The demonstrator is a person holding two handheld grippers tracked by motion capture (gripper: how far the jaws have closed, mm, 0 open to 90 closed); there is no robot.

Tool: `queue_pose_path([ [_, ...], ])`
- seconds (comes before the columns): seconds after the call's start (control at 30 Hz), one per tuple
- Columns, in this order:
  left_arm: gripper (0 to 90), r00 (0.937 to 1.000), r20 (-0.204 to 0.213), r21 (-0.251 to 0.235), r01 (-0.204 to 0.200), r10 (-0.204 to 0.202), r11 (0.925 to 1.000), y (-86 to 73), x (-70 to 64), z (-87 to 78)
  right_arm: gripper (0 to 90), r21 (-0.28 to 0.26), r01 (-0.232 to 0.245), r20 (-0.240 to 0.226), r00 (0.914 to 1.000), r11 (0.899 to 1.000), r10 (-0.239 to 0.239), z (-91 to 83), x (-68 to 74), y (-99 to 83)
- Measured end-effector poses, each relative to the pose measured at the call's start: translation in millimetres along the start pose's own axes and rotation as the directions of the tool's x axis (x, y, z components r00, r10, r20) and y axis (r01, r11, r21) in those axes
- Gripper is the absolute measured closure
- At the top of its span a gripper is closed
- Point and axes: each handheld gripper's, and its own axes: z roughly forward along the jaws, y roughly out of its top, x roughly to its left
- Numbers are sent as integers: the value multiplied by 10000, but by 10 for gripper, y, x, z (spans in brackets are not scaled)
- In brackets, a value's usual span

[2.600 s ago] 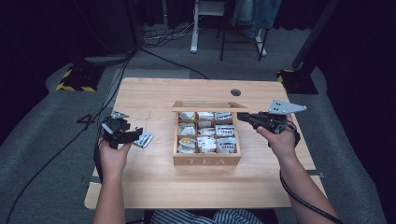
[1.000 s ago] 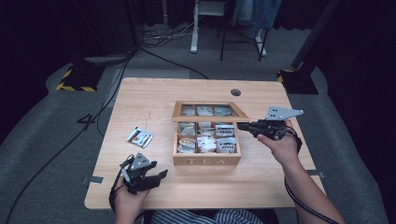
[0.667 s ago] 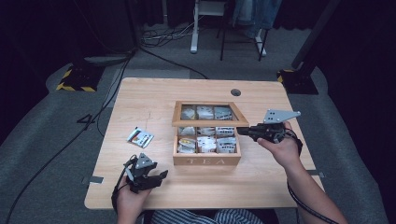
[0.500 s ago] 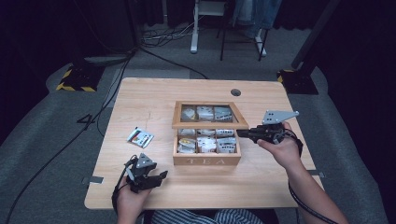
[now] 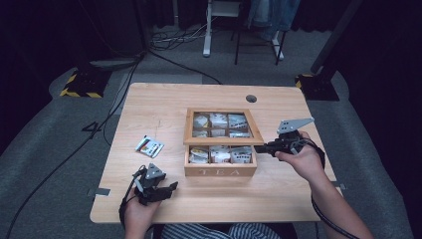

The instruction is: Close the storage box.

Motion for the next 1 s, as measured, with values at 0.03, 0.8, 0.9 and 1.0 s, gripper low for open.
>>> queue_pose_path([
  [0.03,417,10000,-9,-6,-6,6,10000,-1,-1,0,894,135,0,-41,10000,9999,1,7,2,-3],
  [0.8,411,10000,-20,-39,-59,59,10000,-2,-1,5,870,2595,278,42,9995,9654,-300,174,75,-78],
  [0.9,410,10000,-20,-24,-72,72,10000,-1,0,5,868,2806,277,43,9995,9594,-301,195,78,-88],
  [1.0,408,10000,-6,-28,-49,49,10000,-1,-1,6,866,2970,303,25,9995,9544,-325,208,78,-99],
])
